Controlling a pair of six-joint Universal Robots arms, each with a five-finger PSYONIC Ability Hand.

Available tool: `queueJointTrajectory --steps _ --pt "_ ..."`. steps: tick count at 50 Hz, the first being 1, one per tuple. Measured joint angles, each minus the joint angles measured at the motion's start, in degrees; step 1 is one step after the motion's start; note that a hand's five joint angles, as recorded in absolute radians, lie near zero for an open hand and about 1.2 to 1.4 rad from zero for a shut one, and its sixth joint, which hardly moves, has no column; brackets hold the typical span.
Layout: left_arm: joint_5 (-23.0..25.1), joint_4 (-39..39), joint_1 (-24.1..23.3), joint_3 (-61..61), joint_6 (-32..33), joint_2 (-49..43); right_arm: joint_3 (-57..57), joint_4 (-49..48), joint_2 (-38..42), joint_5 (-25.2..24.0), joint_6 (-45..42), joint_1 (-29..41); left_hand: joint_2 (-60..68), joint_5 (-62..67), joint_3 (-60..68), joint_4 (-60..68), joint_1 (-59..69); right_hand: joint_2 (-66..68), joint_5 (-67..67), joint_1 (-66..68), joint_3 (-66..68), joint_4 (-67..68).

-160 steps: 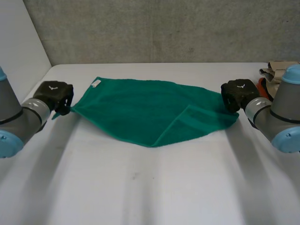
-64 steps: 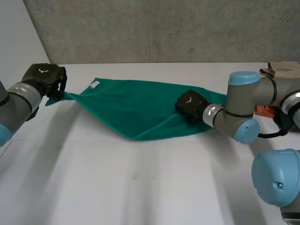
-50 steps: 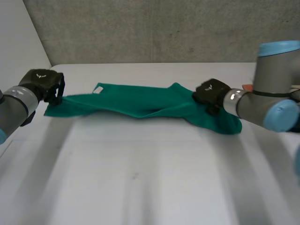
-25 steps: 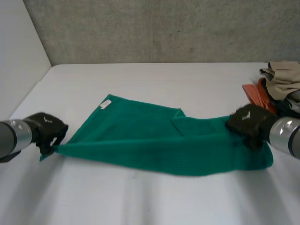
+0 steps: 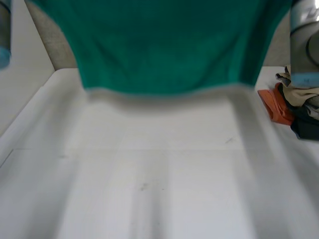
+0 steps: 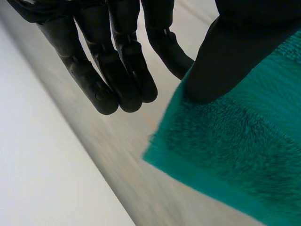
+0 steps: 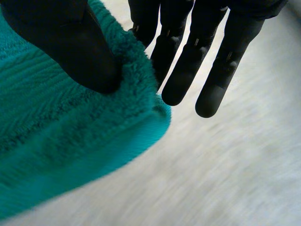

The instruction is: Fold the laundry.

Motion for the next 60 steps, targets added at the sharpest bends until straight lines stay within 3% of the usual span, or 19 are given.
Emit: queueJointTrajectory --steps 3,9,16,20,30,35,39,46,50,55,60 --pt "-1.3 4.7 0.0 2.2 -3.2 0.9 -0.1 -8.7 -1.0 0.9 4.6 0.6 0.0 0.0 0.0 0.0 0.0 0.0 0.1 0.0 0.0 0.0" --pt "-1.6 6.1 0.6 0.7 -5.2 1.9 1.9 -13.2 -2.0 0.8 8.5 1.4 0.0 0.0 0.0 0.0 0.0 0.0 0.5 0.0 0.0 0.0" --pt "-0.8 4.2 2.6 -9.9 -5.6 3.5 6.8 -4.7 -1.4 -0.9 9.1 2.0 0.0 0.0 0.0 0.0 0.0 0.0 0.5 0.0 0.0 0.0" --pt "1.5 4.5 3.9 -24.2 -4.7 4.2 14.0 5.7 0.6 -2.4 8.5 1.6 0.0 0.0 0.0 0.0 0.0 0.0 0.5 0.0 0.0 0.1" --pt "10.0 7.1 5.0 -46.2 5.7 4.5 27.2 18.8 4.5 -3.2 3.7 0.8 0.0 0.0 0.0 0.0 0.0 0.0 0.5 0.0 0.0 0.1" --pt "11.1 1.0 5.8 -54.1 14.2 7.8 32.5 23.5 1.4 -3.6 0.6 0.1 0.0 0.0 0.0 0.0 0.0 0.0 0.5 0.0 0.0 0.1" --pt "10.5 -8.5 6.2 -59.1 20.9 11.9 36.4 29.8 -4.0 -4.3 -2.6 -1.3 0.0 0.0 0.0 0.0 0.0 0.0 0.5 0.0 0.0 0.1" --pt "10.7 -26.7 7.2 -64.6 30.7 18.4 42.8 49.8 -12.6 -5.5 -15.1 -5.2 0.0 0.0 0.0 0.0 0.0 0.0 0.5 0.0 0.0 0.1" --pt "11.8 -33.3 6.9 -64.2 33.2 19.8 45.1 57.5 -14.7 -6.8 -22.1 -7.2 0.0 0.0 0.0 0.0 0.0 0.0 0.5 0.0 0.0 0.1" --pt "12.4 -34.6 4.7 -59.6 32.8 18.8 44.7 55.3 -14.0 -8.8 -23.4 -8.0 0.0 0.0 0.0 0.0 0.0 0.0 0.5 0.0 0.0 0.1" --pt "11.0 -29.1 0.9 -49.3 27.7 12.6 40.9 45.7 -9.7 -9.2 -17.6 -7.3 0.0 0.0 0.0 0.0 0.0 0.0 0.5 0.0 0.0 0.1"
